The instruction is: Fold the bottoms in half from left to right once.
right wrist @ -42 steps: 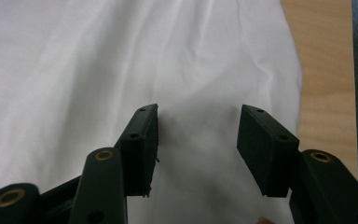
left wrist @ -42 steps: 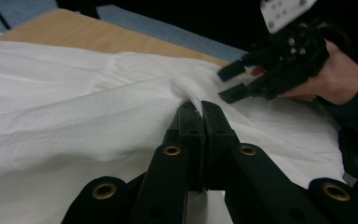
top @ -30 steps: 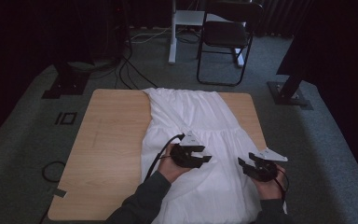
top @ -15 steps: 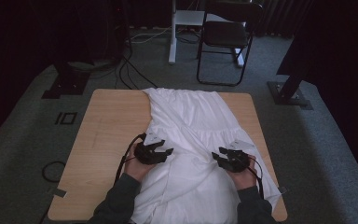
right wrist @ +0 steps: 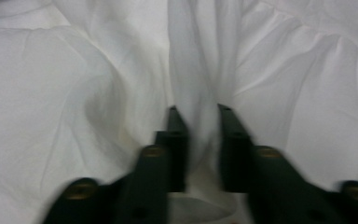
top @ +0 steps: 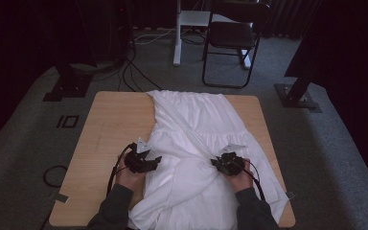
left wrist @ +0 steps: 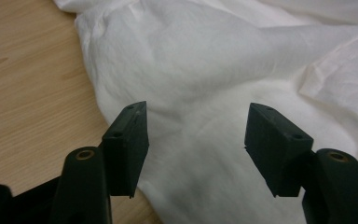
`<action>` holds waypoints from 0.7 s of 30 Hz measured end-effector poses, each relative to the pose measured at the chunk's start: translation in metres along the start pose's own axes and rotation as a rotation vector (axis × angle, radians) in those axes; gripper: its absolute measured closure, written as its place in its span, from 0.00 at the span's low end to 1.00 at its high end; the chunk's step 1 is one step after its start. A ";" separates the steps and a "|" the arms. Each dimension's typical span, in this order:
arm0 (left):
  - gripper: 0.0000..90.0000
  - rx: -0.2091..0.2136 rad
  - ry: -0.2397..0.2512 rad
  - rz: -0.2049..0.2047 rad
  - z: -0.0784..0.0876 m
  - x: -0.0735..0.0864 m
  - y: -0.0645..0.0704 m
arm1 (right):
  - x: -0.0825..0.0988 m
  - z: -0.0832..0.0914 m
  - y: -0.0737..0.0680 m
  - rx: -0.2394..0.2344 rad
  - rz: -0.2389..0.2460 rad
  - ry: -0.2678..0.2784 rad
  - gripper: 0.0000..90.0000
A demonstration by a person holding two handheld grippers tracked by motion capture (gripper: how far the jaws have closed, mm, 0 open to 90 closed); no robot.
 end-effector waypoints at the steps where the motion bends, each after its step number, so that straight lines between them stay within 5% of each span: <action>1: 0.44 -0.013 0.001 -0.007 0.000 0.001 0.001 | -0.002 0.006 0.000 0.008 0.012 0.020 0.97; 11: 0.41 -0.023 0.014 -0.020 0.001 0.000 0.003 | -0.028 0.064 0.005 0.103 0.060 0.174 0.98; 21: 0.37 -0.029 0.007 -0.010 0.000 0.001 0.002 | -0.044 0.098 0.019 0.188 0.061 0.253 0.98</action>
Point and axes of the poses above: each handheld gripper's, and its own axes: z roughly backward along the jaws, x roughly out of its underside, y roughly to its right, the point moved 1 cm from there along -z, roughly forward along the jaws, and after that the axes turned 6 degrees about z, right-handed, at the moved point
